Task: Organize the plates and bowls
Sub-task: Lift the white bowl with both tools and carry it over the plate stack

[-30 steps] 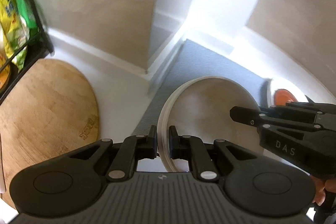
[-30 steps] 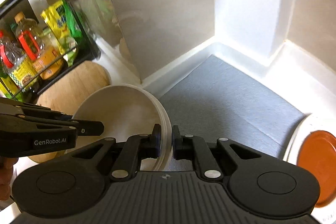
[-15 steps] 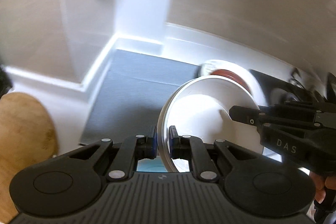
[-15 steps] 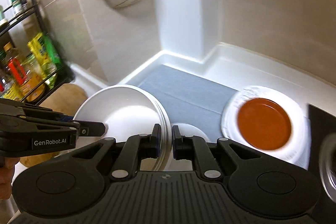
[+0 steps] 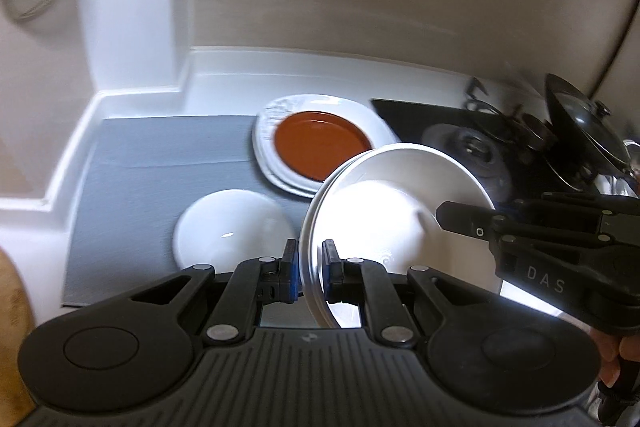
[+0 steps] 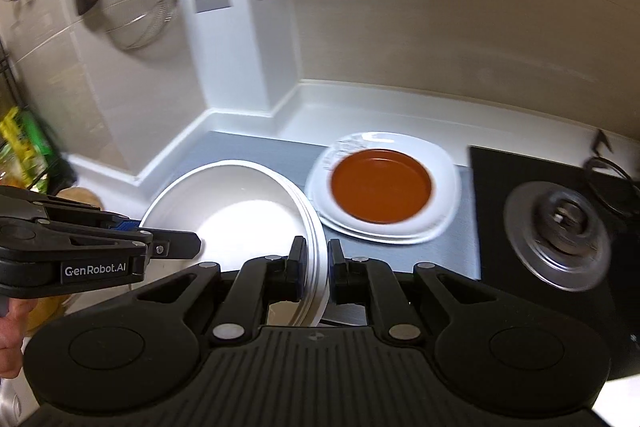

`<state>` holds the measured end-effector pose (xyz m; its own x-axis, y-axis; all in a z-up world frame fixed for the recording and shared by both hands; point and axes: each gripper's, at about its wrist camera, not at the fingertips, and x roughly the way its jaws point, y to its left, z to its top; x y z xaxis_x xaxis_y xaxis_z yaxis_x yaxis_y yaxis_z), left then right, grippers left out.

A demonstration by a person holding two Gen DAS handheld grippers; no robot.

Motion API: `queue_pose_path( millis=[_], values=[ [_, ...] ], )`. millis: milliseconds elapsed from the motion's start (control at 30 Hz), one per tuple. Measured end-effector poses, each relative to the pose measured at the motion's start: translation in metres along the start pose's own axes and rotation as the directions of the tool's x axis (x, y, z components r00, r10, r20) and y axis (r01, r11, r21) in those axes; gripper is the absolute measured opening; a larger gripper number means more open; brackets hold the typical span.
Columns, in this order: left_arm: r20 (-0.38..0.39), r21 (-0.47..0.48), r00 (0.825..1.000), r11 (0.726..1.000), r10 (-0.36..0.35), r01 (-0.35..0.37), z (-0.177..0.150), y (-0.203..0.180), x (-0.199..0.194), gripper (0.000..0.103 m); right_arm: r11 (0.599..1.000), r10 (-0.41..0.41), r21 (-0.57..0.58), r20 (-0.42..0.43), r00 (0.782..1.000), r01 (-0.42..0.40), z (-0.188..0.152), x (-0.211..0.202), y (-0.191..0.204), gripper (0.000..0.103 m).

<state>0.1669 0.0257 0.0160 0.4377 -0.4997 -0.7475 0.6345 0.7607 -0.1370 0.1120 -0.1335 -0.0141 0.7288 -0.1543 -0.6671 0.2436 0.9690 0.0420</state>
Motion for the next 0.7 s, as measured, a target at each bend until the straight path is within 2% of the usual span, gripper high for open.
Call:
queue_pose_path(
  millis=[133,333,700],
  values=[
    [-0.015,0.030,1.000,0.999,-0.013,0.013,0.012,-0.015,0.019,0.012,0.999,-0.026,0.033,0.002,1.000,0.026,-0.001,0.000,-0.024,0.012],
    [-0.056,0.023,0.998,1.000,0.003,-0.002,0.044,-0.024,0.059,0.012,0.998,-0.016,0.062,-0.011,1.000,0.016,0.015,0.027,-0.059,0.012],
    [-0.163,0.014,0.984,0.998,0.068,-0.067,0.118,-0.006,0.151,0.013,0.987,0.081,0.147,-0.092,0.992,-0.067,0.062,0.123,-0.112,0.012]
  ],
)
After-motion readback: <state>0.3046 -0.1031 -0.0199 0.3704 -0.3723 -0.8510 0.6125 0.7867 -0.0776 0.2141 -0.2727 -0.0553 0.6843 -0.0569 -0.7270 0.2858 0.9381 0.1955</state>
